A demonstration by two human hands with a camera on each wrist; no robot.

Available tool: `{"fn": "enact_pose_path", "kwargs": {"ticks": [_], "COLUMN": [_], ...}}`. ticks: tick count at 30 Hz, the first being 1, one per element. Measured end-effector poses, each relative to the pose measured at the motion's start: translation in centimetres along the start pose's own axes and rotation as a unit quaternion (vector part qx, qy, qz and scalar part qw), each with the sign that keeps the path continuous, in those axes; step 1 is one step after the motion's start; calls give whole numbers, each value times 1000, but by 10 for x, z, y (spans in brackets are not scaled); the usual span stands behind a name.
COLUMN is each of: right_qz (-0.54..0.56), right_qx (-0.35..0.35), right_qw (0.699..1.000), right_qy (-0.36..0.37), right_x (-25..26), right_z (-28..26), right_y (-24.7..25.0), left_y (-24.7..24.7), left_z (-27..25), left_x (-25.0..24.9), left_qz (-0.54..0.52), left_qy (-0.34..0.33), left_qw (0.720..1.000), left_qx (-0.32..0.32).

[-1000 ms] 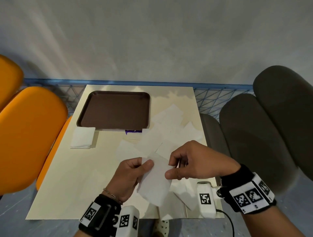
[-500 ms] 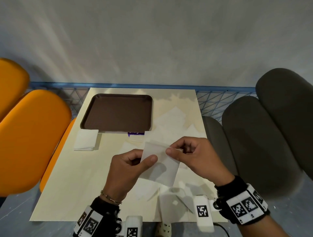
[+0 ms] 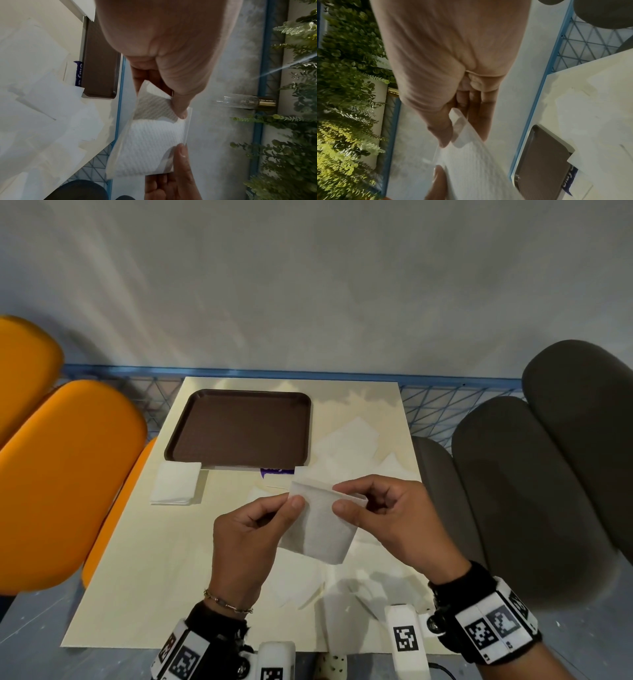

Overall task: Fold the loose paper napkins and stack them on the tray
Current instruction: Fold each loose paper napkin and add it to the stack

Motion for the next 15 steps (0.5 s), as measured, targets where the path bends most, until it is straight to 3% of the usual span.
{"fn": "enact_pose_path", "kwargs": {"ticks": [15], "right_qz": [-34], "right_qx": [-40], "right_qw": [998], "right_qy": [35], "right_x": [9], "right_z": [0], "right_y": [-4], "left_y": [1], "left_z": [2], "left_x": [-2], "left_qz": [-39], "left_qy": [25], "left_qw": [999], "left_qx": [3]}}
Point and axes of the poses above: each hand's wrist, its own z-axis towards the middle knuckle, its own y-axis out of the back of the hand, x = y × z, the point moved 9 cm from there along z, towards the middle knuckle, and after that the axes turned 9 degrees about z, right-handed, at the moved point
